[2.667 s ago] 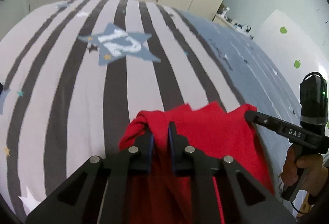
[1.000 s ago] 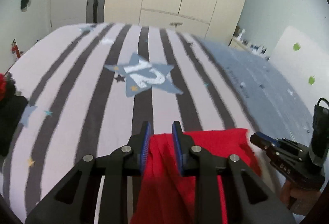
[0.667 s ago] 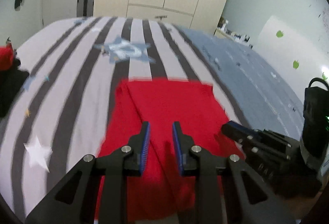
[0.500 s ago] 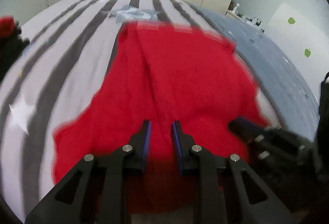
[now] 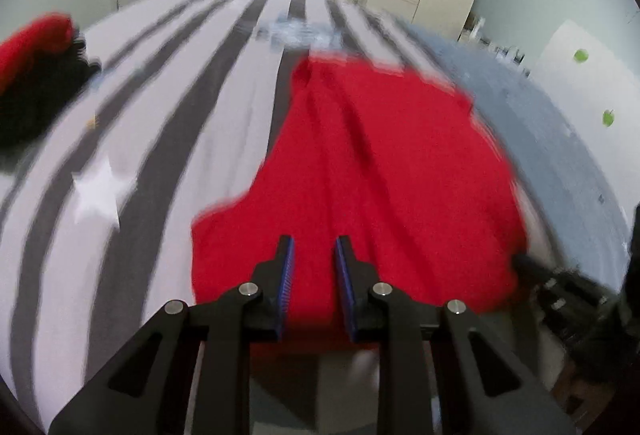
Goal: Fold clothes
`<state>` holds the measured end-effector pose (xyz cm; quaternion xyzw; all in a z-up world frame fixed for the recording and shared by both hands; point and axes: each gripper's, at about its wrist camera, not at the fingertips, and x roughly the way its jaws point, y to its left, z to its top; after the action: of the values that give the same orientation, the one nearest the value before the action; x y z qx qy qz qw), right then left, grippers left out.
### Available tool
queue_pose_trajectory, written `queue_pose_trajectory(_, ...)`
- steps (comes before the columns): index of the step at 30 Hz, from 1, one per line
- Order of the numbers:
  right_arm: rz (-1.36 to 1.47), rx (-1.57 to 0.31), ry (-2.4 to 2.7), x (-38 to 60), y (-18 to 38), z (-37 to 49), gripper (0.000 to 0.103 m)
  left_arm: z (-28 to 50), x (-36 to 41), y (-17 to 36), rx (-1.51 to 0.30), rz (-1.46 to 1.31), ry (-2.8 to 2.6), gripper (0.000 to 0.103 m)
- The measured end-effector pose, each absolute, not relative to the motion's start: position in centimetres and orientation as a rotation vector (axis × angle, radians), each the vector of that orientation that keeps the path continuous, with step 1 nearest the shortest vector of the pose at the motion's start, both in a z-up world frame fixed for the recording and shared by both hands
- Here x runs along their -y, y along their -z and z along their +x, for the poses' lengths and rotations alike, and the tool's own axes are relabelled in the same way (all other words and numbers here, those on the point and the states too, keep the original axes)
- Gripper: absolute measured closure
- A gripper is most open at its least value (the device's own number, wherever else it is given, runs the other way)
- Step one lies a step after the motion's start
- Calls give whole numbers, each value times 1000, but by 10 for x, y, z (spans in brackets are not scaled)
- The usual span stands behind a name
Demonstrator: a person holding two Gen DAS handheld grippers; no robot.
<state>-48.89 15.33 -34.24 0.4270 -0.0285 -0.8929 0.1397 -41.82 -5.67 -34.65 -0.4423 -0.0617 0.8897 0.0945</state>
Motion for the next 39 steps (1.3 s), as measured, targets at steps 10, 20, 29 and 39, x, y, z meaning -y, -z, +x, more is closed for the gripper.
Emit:
queue_pose_trajectory(10, 1289, 74, 2551, -166, 333, -495, 91, -437, 72, 322, 250, -1298, -2710, 82)
queue_pose_trajectory(20, 1297, 343, 2568, -217, 308, -545, 45, -501, 93, 307, 448, -1254, -2627, 31)
queue_pose_trajectory(29, 1377, 379, 2400, -193, 334, -600, 40, -552, 68, 347, 428, -1457, -2462, 21)
queue_pose_trajectory(39, 1378, 476, 2277, -193, 349, -603, 35, -563, 67, 353, 488, -1492, -2402, 9)
